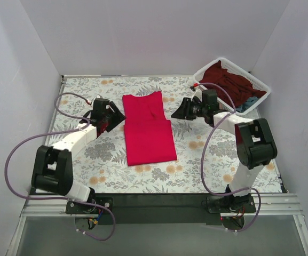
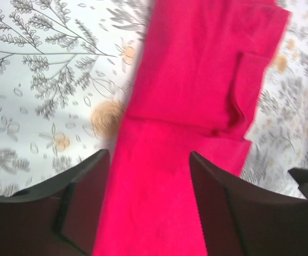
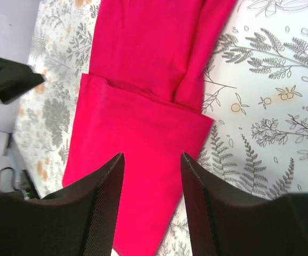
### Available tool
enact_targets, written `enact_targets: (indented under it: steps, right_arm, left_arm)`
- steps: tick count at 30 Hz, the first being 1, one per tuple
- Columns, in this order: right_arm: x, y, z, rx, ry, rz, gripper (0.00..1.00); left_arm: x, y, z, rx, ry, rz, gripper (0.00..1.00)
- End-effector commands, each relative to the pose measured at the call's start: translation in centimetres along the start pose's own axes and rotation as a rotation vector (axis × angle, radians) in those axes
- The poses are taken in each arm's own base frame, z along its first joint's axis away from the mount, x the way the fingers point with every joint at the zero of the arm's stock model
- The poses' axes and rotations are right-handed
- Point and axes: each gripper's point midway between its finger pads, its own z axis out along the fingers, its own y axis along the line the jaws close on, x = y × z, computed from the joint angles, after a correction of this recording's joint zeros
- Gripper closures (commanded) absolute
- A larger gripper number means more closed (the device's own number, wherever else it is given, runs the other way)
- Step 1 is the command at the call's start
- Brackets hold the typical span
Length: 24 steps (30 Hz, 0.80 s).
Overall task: Fold and stack the t-shirts
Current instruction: Fold the tshirt
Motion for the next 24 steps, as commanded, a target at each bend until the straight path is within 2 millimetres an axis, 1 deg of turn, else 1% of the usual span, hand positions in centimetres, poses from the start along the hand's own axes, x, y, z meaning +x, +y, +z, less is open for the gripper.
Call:
enact_targets:
  steps: [1,2,3,4,5,6,7,8,9,10,11,12,13,14,16,19,20,21,24]
  right_arm:
    - [1.1,0.0,-2.6,0.205,0.031,-0.154,0.46]
    - [2.8,0.7,-3.5,0.247,0.078,-0.154,0.44]
    - [3.5,0.0,-4.1,0.318,0.087,-0.160,0.40]
    - [4.3,0.0,-4.5,0.345,0.106,-0.167,0.38]
    - [6.3,0.8,-5.2,0.368,0.158,-0.178,0.36]
    - [6.8,0.4,-5.8,0.435,0.166,-0.198,0.33]
    - [7.7,0.5,-6.1,0.465,0.187,-0.209,0.32]
    - [9.5,1.5,-6.4,0.479,0.236,-0.227,0.32]
    - [10.1,1.3,-6.8,0.517,0.247,-0.240,0.31]
    - [11.4,2.2,-6.7,0.513,0.276,-0.257,0.31]
    - [12.0,2.4,-6.8,0.521,0.289,-0.254,0.31]
    - [13.0,2.2,-7.1,0.543,0.317,-0.250,0.31]
    - [13.8,2.7,-7.0,0.537,0.333,-0.260,0.32]
    - [14.2,2.8,-6.9,0.537,0.342,-0.255,0.33]
    - [15.5,3.0,-6.7,0.539,0.377,-0.259,0.36]
    - [16.6,3.3,-6.5,0.546,0.406,-0.260,0.38]
    - [17.0,3.1,-6.4,0.550,0.418,-0.258,0.39]
    - [16.9,2.7,-6.5,0.582,0.411,-0.270,0.39]
    - [17.4,2.3,-6.3,0.604,0.426,-0.272,0.40]
  left_arm:
    - [-0.3,-0.7,-5.1,-0.037,-0.066,0.129,0.38]
    - [0.5,0.3,-5.9,-0.077,-0.051,0.147,0.36]
    - [1.8,-0.6,-7.0,-0.052,-0.041,0.180,0.32]
    - [3.2,-0.1,-7.7,-0.071,-0.011,0.204,0.29]
    - [4.9,-0.2,-8.5,-0.071,0.006,0.243,0.25]
    - [6.2,0.5,-9.0,-0.096,0.038,0.246,0.25]
    - [7.3,0.8,-9.3,-0.101,0.063,0.257,0.24]
    - [9.0,1.0,-9.7,-0.100,0.099,0.279,0.24]
    - [10.1,1.5,-9.9,-0.113,0.120,0.273,0.24]
    - [10.9,2.0,-10.2,-0.131,0.139,0.277,0.24]
    - [12.3,2.5,-10.5,-0.139,0.161,0.305,0.24]
    - [12.7,2.9,-10.7,-0.155,0.158,0.315,0.24]
    - [13.1,3.3,-10.9,-0.176,0.161,0.307,0.23]
    - [13.7,3.5,-11.0,-0.181,0.167,0.323,0.23]
    - [14.1,3.9,-11.0,-0.200,0.169,0.322,0.23]
    - [14.7,4.3,-10.9,-0.215,0.179,0.331,0.25]
    - [14.9,4.5,-10.8,-0.223,0.181,0.334,0.25]
    - [15.0,4.6,-10.7,-0.226,0.181,0.331,0.25]
    - [15.3,5.0,-10.5,-0.242,0.182,0.334,0.26]
